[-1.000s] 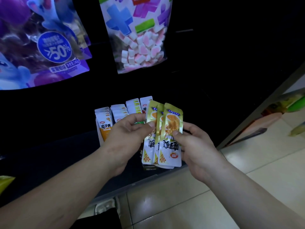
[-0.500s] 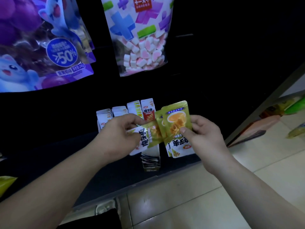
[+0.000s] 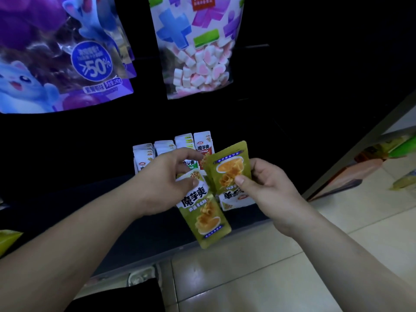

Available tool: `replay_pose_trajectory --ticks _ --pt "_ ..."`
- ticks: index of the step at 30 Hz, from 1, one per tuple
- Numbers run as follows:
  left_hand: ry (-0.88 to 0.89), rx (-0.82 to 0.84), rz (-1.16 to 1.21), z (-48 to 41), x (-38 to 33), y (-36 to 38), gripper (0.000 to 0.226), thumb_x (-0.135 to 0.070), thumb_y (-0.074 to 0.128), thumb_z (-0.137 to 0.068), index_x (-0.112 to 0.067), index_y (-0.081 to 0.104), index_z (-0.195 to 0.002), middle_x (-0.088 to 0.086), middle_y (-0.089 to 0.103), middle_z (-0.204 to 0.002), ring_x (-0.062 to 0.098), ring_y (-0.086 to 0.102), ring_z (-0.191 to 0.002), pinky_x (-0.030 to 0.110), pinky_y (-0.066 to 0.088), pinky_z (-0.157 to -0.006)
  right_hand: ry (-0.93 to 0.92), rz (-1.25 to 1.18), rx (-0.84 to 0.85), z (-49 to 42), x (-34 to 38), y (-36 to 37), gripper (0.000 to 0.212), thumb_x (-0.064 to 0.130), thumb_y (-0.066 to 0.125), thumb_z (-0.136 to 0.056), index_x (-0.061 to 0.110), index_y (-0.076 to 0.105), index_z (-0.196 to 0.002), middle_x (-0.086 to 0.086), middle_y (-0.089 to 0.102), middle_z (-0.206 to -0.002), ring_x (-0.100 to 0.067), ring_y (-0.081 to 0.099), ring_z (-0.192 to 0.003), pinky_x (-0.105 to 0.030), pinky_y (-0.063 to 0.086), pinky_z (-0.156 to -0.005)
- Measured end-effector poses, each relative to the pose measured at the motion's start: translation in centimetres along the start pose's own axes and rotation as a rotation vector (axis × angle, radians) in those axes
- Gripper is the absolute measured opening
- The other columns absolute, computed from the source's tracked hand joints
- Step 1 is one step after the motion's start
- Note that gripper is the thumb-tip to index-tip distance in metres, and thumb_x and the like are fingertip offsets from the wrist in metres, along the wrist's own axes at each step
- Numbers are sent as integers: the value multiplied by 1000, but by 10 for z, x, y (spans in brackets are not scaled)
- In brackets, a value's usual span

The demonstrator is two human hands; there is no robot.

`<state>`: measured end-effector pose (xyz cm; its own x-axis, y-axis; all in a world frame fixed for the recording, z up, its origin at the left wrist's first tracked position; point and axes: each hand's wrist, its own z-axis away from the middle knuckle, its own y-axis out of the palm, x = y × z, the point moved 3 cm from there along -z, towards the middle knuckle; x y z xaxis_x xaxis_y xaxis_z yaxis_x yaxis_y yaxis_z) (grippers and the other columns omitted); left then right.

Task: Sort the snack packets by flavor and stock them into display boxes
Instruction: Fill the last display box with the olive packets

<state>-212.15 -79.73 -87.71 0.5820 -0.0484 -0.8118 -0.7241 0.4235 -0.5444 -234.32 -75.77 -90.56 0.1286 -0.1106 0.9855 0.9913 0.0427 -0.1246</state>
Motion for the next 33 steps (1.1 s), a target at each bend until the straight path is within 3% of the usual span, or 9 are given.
replay_pose_trajectory --ticks 2,5,8,11,16,19,23,28,33 --pt "-24 -14 46 -2 1 0 42 -28 73 -96 -50 56 -127 -6 74 -105 19 72 -99 39 59 -82 12 38 63 1 -3 4 10 3 59 -101 7 66 -105 -12 76 -103 -14 71 -92 -27 57 -81" --pt "-46 -22 196 -3 2 2 35 -33 74 -94 -54 62 -119 1 76 -107 21 74 -94 40 58 -78 49 79 89 3 -5 9 7 7 57 -104 9 64 -106 -4 78 -98 -10 73 -88 -19 53 -71" --pt "-104 -77 452 -5 1 7 25 -40 75 -93 -44 69 -117 1 74 -122 23 72 -111 49 55 -100 82 29 54 2 -5 8 6 11 57 -104 11 60 -109 -3 79 -99 -23 74 -98 -42 59 -84" --pt "-205 -144 696 -3 -6 20 18 -42 71 -92 -32 75 -106 3 79 -109 29 74 -108 55 55 -99 104 -42 0 3 -5 15 6 12 58 -104 13 60 -109 -6 79 -98 -31 74 -100 -57 56 -89" --pt "-391 -171 931 -8 0 40 72 -65 85 -68 -31 68 -128 -3 64 -140 23 60 -129 59 42 -111 122 -29 -128 3 -11 21 7 16 59 -103 23 59 -104 2 78 -91 -19 73 -87 -36 56 -67" --pt "-354 -37 824 -10 -4 41 51 -30 77 -73 -28 69 -124 10 70 -131 38 66 -121 62 50 -104 111 -17 -201 3 -12 16 18 16 60 -102 32 59 -109 7 78 -91 -15 74 -87 -32 55 -63" --pt "-230 8 607 -7 -3 40 54 6 58 -95 -33 59 -132 5 76 -118 32 72 -110 54 57 -98 80 -58 -226 2 -9 9 51 14 63 -101 49 48 -135 7 77 -98 -4 73 -88 -20 51 -70" --pt "-167 -144 591 -7 -4 39 38 7 65 -95 -18 67 -122 3 79 -108 29 77 -97 56 61 -90 82 -96 -189 3 -9 14 50 12 63 -101 45 53 -138 4 77 -102 -6 75 -91 -18 54 -70" --pt "-163 -204 698 -5 -7 40 28 0 78 -86 -10 73 -113 8 80 -105 32 77 -95 56 61 -88 134 -236 -179 5 -10 20 44 13 62 -102 41 55 -134 4 78 -98 -13 76 -94 -36 59 -86"
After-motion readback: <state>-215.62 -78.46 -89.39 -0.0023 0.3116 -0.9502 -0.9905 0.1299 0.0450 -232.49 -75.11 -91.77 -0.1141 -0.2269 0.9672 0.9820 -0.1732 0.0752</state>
